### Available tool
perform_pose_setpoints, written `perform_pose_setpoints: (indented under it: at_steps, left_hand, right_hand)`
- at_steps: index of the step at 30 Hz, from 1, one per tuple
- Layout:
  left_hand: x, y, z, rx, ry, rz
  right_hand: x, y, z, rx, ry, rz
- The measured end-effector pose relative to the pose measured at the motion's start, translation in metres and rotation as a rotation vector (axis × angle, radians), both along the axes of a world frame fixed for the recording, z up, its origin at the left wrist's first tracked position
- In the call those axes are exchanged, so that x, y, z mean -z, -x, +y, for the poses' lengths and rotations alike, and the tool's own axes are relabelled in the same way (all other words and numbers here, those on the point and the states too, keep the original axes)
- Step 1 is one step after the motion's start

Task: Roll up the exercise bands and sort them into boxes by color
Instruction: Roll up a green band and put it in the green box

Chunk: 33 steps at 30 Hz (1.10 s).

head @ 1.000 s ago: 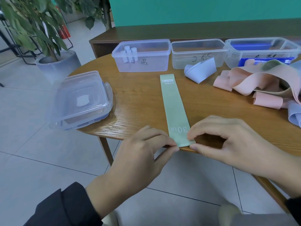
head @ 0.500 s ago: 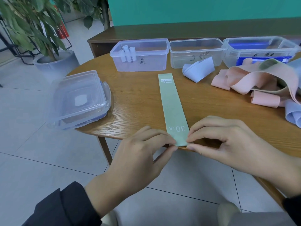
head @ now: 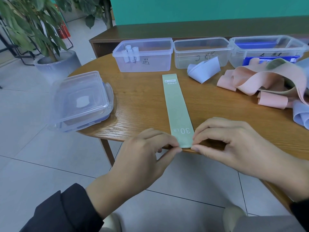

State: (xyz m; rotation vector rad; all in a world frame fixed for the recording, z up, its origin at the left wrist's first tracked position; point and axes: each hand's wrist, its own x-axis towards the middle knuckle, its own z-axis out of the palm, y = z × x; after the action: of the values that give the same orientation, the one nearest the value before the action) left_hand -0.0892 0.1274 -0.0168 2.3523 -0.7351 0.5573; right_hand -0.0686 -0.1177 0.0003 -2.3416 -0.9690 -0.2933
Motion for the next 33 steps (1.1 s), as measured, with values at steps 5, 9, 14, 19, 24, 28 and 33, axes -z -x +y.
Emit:
perform_pose_setpoints:
  at_steps: [5, 9, 14, 19, 24, 28, 33]
  left_hand:
    - [-0.006, -0.001, -0.003, -0.008, 0.071, 0.138]
    - [-0.011, -0.001, -0.01, -0.107, 0.13, 0.27]
    - [-0.026, -0.005, -0.015, -0.236, 0.076, 0.462]
    - [-0.032, -0.016, -0.019, -0.32, -0.011, 0.53]
    - [-0.036, -0.019, -0.022, -0.346, -0.066, 0.543]
    - [-0.037, -0.022, -0.017, -0.245, 0.012, 0.537]
    - [-0.031, -0.015, -0.014, -0.097, 0.002, 0.43]
  right_hand:
    - [-0.002, -0.003, 0.002, 0.027, -0.016, 0.13]
    - [-0.007, -0.005, 0.005, 0.073, -0.064, 0.256]
    - [-0.01, -0.011, 0.009, 0.146, -0.063, 0.374]
    - [-0.015, -0.016, 0.012, 0.21, -0.093, 0.482]
    - [-0.013, -0.018, 0.013, 0.273, -0.082, 0.452]
    - [-0.014, -0.021, 0.007, 0.257, -0.089, 0.415]
    - [-0.008, -0.017, 0.009, 0.07, -0.098, 0.382]
